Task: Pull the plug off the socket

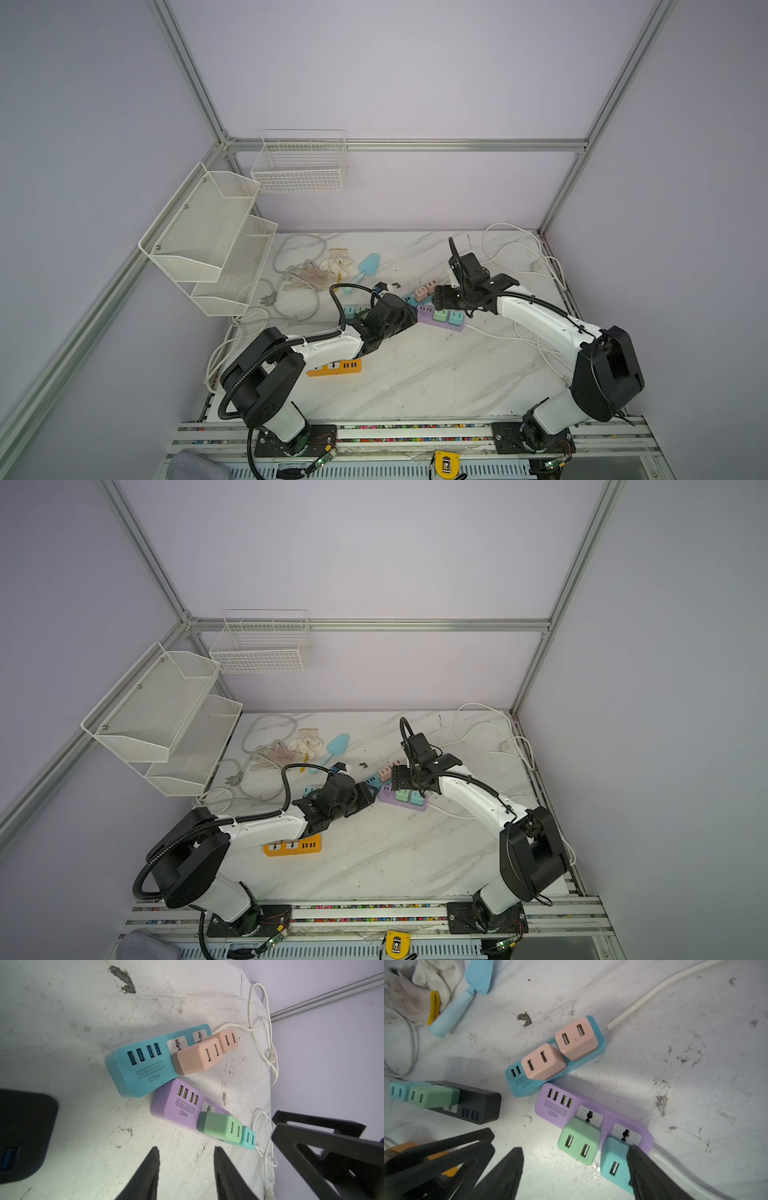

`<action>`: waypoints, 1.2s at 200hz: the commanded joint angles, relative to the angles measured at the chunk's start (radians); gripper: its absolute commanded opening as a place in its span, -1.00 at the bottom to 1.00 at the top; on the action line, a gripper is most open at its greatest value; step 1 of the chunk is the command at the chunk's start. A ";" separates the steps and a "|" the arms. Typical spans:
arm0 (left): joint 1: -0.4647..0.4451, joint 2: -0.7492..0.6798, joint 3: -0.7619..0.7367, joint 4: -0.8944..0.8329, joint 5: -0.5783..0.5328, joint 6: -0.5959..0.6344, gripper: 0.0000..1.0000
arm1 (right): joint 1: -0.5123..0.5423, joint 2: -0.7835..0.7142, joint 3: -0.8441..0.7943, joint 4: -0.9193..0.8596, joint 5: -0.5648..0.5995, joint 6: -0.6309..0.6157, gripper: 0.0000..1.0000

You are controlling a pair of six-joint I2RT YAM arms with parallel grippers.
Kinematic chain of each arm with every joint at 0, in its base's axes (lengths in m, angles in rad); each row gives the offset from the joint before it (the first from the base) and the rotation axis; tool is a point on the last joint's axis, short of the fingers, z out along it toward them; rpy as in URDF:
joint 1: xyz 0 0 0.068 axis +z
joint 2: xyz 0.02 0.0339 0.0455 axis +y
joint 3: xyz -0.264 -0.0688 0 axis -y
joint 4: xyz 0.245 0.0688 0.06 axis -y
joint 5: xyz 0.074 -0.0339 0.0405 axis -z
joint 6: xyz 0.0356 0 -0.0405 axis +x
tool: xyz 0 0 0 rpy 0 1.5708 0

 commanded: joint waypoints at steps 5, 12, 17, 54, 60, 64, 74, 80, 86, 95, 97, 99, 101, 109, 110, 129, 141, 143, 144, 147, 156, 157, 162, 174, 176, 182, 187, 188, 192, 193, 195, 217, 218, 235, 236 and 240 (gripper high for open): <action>0.018 -0.049 -0.050 -0.026 0.014 0.020 -0.12 | 0.062 0.048 0.068 -0.123 0.097 -0.064 0.61; 0.018 -0.056 -0.052 -0.036 0.016 0.026 -0.12 | 0.069 0.062 0.074 -0.128 0.091 -0.074 0.61; 0.019 -0.060 -0.056 -0.042 0.016 0.032 -0.12 | 0.072 0.073 0.076 -0.134 0.092 -0.081 0.60; 0.021 -0.089 -0.076 -0.055 0.016 0.042 -0.12 | 0.091 0.148 0.127 -0.182 0.151 -0.106 0.58; 0.021 -0.090 -0.078 -0.056 0.020 0.044 -0.12 | 0.093 0.158 0.136 -0.186 0.155 -0.108 0.58; 0.020 -0.089 -0.077 -0.057 0.023 0.045 -0.12 | 0.094 0.164 0.140 -0.188 0.162 -0.109 0.57; 0.020 -0.091 -0.076 -0.059 0.027 0.045 -0.12 | 0.094 0.174 0.143 -0.189 0.173 -0.110 0.56; 0.020 -0.089 -0.076 -0.057 0.029 0.044 -0.12 | 0.094 0.180 0.143 -0.188 0.175 -0.114 0.55; 0.020 -0.088 -0.076 -0.053 0.033 0.045 -0.12 | 0.094 0.186 0.142 -0.186 0.179 -0.116 0.54; 0.020 -0.086 -0.076 -0.051 0.038 0.044 -0.12 | 0.094 0.194 0.142 -0.184 0.180 -0.119 0.51; 0.020 -0.084 -0.075 -0.051 0.038 0.043 -0.12 | 0.094 0.195 0.142 -0.183 0.179 -0.120 0.51; 0.021 -0.084 -0.075 -0.051 0.039 0.043 -0.12 | 0.095 0.197 0.141 -0.181 0.179 -0.120 0.50; 0.020 -0.083 -0.075 -0.051 0.039 0.042 -0.12 | 0.095 0.198 0.141 -0.182 0.179 -0.120 0.50; 0.020 -0.079 -0.075 -0.048 0.043 0.042 -0.12 | 0.097 0.204 0.139 -0.178 0.176 -0.120 0.48; 0.020 -0.079 -0.074 -0.048 0.044 0.042 -0.12 | 0.097 0.205 0.138 -0.177 0.174 -0.120 0.47; 0.021 -0.076 -0.066 -0.050 0.053 0.045 -0.11 | 0.103 0.218 0.131 -0.174 0.179 -0.125 0.33; 0.020 -0.074 -0.064 -0.050 0.057 0.045 -0.11 | 0.103 0.226 0.130 -0.176 0.194 -0.125 0.28; 0.020 -0.073 -0.063 -0.049 0.058 0.043 -0.11 | 0.103 0.229 0.130 -0.176 0.197 -0.125 0.27; 0.020 -0.073 -0.063 -0.049 0.060 0.043 -0.11 | 0.103 0.229 0.131 -0.177 0.196 -0.124 0.27; 0.020 -0.073 -0.065 -0.046 0.061 0.042 -0.11 | 0.103 0.232 0.130 -0.176 0.200 -0.124 0.26; 0.020 -0.068 -0.064 -0.042 0.068 0.041 -0.11 | 0.103 0.237 0.130 -0.173 0.203 -0.123 0.25; 0.020 -0.068 -0.063 -0.041 0.069 0.040 -0.11 | 0.104 0.237 0.130 -0.173 0.202 -0.123 0.25; 0.020 -0.066 -0.062 -0.037 0.074 0.038 -0.11 | 0.103 0.238 0.127 -0.170 0.200 -0.123 0.23; 0.020 -0.061 -0.058 -0.033 0.086 0.036 -0.11 | 0.104 0.243 0.124 -0.164 0.193 -0.122 0.15; 0.020 -0.060 -0.057 -0.032 0.087 0.036 -0.11 | 0.103 0.243 0.124 -0.164 0.194 -0.121 0.13; 0.020 -0.057 -0.054 -0.032 0.091 0.036 -0.11 | 0.104 0.244 0.124 -0.165 0.196 -0.118 0.06; 0.018 -0.056 -0.052 -0.030 0.094 0.036 -0.11 | 0.103 0.243 0.121 -0.162 0.198 -0.113 0.02; 0.018 -0.056 -0.051 -0.029 0.095 0.035 -0.11 | 0.103 0.242 0.120 -0.163 0.198 -0.113 0.01; 0.018 -0.054 -0.050 -0.027 0.099 0.036 -0.11 | 0.104 0.242 0.118 -0.164 0.198 -0.110 -0.01; 0.018 -0.054 -0.049 -0.027 0.100 0.035 -0.11 | 0.103 0.241 0.118 -0.164 0.199 -0.110 -0.01; 0.019 -0.053 -0.048 -0.027 0.102 0.035 -0.11 | 0.103 0.240 0.117 -0.164 0.199 -0.110 -0.02; 0.014 -0.037 -0.036 -0.021 0.116 0.035 -0.11 | 0.103 0.231 0.108 -0.166 0.202 -0.101 -0.07; 0.014 -0.036 -0.036 -0.021 0.116 0.034 -0.11 | 0.104 0.231 0.108 -0.167 0.202 -0.101 -0.08; 0.011 -0.021 -0.030 0.003 0.130 0.022 -0.11 | 0.103 0.227 0.106 -0.172 0.183 -0.095 -0.20; 0.012 -0.020 -0.030 0.004 0.131 0.021 -0.11 | 0.103 0.227 0.105 -0.173 0.181 -0.094 -0.22; 0.009 -0.016 -0.028 0.012 0.134 0.019 -0.11 | 0.103 0.226 0.104 -0.173 0.180 -0.092 -0.25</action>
